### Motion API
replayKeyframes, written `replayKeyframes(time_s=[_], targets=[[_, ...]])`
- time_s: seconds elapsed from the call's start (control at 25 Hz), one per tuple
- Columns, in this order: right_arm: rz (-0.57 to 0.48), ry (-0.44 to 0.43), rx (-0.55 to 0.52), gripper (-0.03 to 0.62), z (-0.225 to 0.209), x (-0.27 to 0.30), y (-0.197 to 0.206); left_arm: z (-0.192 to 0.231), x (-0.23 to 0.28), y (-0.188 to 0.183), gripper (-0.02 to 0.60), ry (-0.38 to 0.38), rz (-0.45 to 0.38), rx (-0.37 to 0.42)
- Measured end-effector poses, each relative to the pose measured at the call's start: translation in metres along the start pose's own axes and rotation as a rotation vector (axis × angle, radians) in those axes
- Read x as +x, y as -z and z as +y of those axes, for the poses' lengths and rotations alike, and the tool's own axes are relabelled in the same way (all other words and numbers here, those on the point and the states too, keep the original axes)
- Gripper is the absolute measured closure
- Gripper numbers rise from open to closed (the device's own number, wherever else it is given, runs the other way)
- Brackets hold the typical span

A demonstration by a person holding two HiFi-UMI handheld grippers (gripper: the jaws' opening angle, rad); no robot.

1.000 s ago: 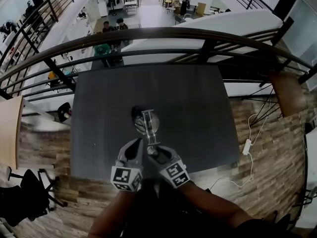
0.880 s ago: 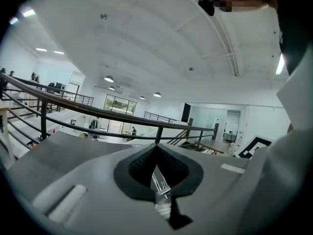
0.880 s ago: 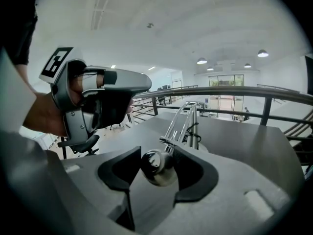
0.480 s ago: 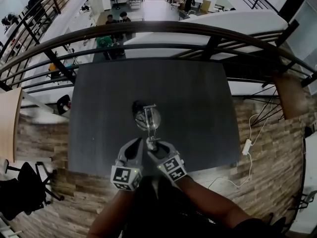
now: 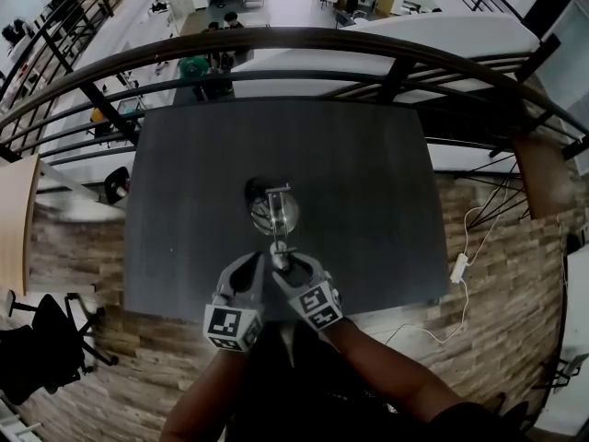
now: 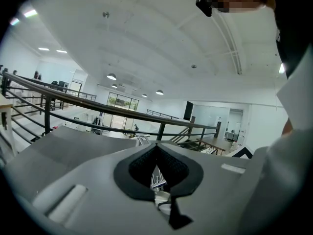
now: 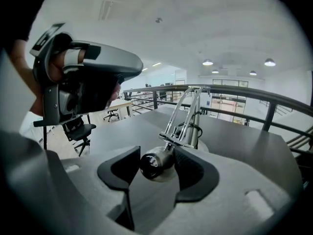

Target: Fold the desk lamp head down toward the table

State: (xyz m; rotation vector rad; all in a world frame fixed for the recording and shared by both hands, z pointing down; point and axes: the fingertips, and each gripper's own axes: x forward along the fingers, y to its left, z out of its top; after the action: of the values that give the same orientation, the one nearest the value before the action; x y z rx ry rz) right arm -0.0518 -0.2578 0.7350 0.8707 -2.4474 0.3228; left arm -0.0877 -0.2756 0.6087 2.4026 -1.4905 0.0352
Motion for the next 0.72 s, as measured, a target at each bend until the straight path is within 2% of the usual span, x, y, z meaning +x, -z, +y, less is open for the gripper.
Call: replayKeyframes(time_s=[0.16,0.4,0.64,0.72], targets=[[-0.001,0.005,-0.024,0.387,-0.004,-0.007,-0.004,-0.001,0.003,0.000,0.580,0.000,0.003,0.000],[-0.094,0.015,0.015,0.420,-0.012,-0.034,-0.049,0.002,0.007,-0.017,0.581,0.003,-0.013,0.007],[-0.226,0.048,0.000,0.574,-0.024,-0.065,-0.111,-0.005,0.011,-0.051,0.580,0.013,-0.045,0.030],[-0.270,0.048,0.012,0.589,-0.028,-0.079,-0.130,-0.012,0.009,-0.062,0.581,0.019,-0.053,0.039]])
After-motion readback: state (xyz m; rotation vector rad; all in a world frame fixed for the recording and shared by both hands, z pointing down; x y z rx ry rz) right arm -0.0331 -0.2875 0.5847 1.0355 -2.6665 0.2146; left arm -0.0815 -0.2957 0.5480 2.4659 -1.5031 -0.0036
